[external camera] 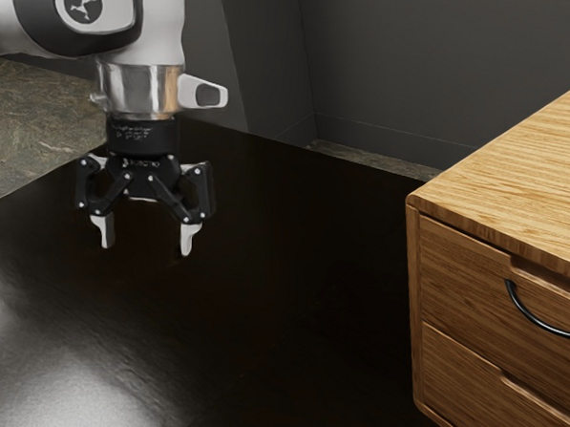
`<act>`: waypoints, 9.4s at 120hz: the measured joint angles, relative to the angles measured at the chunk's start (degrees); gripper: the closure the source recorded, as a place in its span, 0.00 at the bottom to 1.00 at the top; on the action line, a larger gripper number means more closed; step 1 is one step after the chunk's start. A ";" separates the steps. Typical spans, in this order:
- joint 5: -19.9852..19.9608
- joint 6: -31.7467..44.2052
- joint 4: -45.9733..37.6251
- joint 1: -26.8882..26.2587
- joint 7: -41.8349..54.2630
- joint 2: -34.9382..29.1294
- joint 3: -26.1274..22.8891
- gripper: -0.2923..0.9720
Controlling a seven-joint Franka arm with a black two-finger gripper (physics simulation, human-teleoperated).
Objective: Pull the drawer handle with one arm to open the drawer
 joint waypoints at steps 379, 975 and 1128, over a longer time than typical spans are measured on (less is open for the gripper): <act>-59.85 36.08 -4.72 -3.66 -44.90 -50.71 10.63 0.67; -49.81 33.03 -25.81 -37.20 -45.50 -50.34 29.60 0.68; -44.06 33.02 -30.36 -48.21 -47.34 -50.78 35.89 0.68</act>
